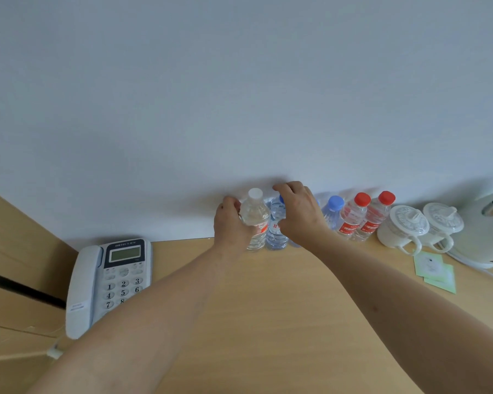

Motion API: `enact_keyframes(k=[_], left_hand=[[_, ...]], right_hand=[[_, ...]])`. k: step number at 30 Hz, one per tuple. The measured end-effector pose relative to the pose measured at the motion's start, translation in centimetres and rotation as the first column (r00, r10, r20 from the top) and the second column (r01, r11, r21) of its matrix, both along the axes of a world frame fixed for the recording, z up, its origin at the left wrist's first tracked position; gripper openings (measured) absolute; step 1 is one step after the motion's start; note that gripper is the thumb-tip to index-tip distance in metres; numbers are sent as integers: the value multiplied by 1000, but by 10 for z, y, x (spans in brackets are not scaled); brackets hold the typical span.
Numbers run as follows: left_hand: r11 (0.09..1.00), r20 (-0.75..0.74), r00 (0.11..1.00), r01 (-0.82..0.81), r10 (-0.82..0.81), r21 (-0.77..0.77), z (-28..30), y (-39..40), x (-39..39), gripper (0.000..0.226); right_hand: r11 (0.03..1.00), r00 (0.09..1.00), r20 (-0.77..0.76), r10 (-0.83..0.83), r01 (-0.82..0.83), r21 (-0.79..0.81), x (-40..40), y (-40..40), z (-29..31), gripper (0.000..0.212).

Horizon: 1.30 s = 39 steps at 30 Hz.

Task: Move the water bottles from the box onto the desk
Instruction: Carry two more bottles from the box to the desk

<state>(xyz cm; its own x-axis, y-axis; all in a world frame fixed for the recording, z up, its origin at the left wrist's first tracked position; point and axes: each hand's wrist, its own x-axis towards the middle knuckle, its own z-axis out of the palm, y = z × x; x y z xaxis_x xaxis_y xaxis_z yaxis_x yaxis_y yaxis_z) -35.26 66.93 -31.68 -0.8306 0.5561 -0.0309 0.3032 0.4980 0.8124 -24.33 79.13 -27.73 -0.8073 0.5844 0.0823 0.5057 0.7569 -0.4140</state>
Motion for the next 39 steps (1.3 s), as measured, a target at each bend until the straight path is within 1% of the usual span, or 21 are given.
enact_keyframes(k=[2,5,9,12,15,19,24,28,30,32,35,39], left_hand=[[1000,-15,1000,20,-20,-8,5,-3,1,68],[999,-58,998,37,-35,25,17,-14,3,70],[993,-178,980,102,-91,56,38,-31,10,69],[983,-275,948,177,-158,46,50,-40,18,69],[969,-376,898,246,-227,3,58,-42,36,70],[941,-426,847,336,-317,-32,68,-38,74,67],[850,-481,720,515,-501,-114,83,-15,145,68],[751,-551,555,620,-624,-227,92,11,223,72],[694,-558,470,655,-684,-298,95,24,268,73],[644,-558,405,686,-725,-338,97,36,316,75],[572,-544,336,742,-769,-349,99,49,395,74],[464,-518,226,795,-825,-392,102,65,507,75]], right_hand=[[999,999,-12,-34,34,13,5,-4,5,77],[995,996,-10,-85,86,60,17,-13,13,73],[985,989,22,-143,140,98,35,-31,21,74],[977,984,13,-177,174,123,52,-49,25,75],[967,974,-13,-226,226,120,77,-65,26,75],[934,944,-30,-330,331,133,126,-77,28,76],[873,883,-64,-466,470,131,206,-78,36,84],[803,811,-44,-584,585,112,288,-78,39,91],[766,774,-44,-632,632,112,334,-77,42,94],[729,736,-43,-675,676,108,382,-78,45,96],[667,672,-23,-740,738,104,462,-83,48,98],[555,560,-18,-829,825,100,574,-95,50,98]])
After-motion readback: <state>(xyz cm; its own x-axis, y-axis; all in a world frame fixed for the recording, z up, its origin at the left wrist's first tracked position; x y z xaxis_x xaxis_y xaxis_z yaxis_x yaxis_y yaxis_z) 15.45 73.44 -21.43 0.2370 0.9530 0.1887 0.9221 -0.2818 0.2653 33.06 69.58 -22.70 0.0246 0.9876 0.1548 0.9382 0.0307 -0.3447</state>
